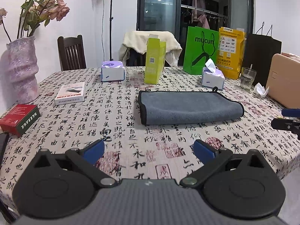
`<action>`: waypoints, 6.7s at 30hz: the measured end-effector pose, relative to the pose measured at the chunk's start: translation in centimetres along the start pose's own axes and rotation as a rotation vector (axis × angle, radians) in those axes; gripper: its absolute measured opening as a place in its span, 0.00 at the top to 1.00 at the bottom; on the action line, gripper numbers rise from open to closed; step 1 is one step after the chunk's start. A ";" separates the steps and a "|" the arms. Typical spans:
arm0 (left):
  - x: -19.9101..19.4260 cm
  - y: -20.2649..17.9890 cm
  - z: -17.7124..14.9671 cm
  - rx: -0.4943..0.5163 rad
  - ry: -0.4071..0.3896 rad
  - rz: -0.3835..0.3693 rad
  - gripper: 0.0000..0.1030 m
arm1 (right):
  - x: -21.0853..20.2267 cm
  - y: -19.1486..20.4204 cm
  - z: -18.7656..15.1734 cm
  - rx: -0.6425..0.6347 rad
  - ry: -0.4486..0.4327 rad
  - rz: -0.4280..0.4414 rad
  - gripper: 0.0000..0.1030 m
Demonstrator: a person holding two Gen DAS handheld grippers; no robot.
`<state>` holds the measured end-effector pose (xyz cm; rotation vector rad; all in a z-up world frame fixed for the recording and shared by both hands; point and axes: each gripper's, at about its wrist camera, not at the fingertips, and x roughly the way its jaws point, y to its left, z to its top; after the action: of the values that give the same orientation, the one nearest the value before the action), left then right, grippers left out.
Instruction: Fold towel
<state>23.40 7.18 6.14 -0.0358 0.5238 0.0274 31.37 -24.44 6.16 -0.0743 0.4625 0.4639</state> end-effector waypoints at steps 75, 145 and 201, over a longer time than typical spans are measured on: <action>-14.5 -2.8 -13.7 0.013 -0.119 -0.006 0.00 | -14.0 7.2 -12.9 -0.029 -0.136 0.068 0.01; -18.9 -4.6 -16.8 0.031 -0.157 -0.057 0.00 | -18.7 10.9 -17.8 -0.004 -0.175 0.052 0.00; -19.2 -4.6 -16.6 0.053 -0.161 -0.047 0.00 | -18.9 11.0 -17.6 -0.004 -0.185 0.059 0.00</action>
<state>-1.36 1.60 1.48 0.0063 0.3626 -0.0297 4.24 -25.45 -0.75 -0.0207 0.2823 0.5249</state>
